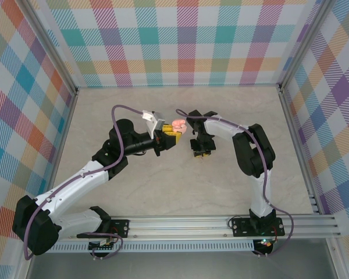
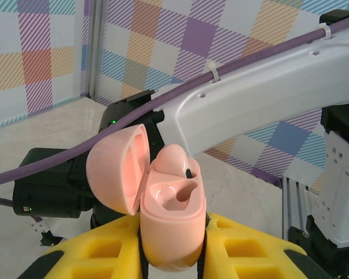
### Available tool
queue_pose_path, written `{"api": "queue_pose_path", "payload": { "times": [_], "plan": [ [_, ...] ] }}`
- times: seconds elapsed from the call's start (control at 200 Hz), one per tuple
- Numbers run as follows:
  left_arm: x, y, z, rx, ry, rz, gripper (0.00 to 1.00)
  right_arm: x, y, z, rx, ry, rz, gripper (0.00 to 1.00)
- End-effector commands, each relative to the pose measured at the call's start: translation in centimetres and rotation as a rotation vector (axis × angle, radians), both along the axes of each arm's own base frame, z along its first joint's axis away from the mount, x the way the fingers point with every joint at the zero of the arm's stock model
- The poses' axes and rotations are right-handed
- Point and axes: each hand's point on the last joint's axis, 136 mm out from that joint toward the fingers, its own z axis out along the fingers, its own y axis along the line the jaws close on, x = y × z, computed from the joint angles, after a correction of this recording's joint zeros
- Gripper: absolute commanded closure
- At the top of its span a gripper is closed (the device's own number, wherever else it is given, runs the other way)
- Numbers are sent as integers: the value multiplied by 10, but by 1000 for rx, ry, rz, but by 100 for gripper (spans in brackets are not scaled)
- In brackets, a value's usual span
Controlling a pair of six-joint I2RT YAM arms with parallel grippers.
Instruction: Insert the wireless bluetooth earbuds into the charging case
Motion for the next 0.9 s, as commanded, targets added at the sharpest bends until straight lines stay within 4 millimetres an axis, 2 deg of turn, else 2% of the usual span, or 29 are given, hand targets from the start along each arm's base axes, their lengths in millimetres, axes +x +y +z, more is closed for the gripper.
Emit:
{"api": "queue_pose_path", "payload": {
  "times": [0.0,0.215,0.5,0.68,0.895],
  "plan": [
    [-5,-4,6,-11,-25,-19,75,4,2,-15,38,-3,-24,76],
    [2,-6,-4,-2,13,0,76,10,-6,2,136,-61,-77,77],
    [26,-2,-24,6,85,121,76,15,-11,45,346,-184,-164,78],
    [37,2,-34,-6,110,186,75,15,-5,93,498,-285,-156,79],
    [37,-1,-34,-40,86,170,75,10,5,169,678,-451,-108,79]
  ]
}}
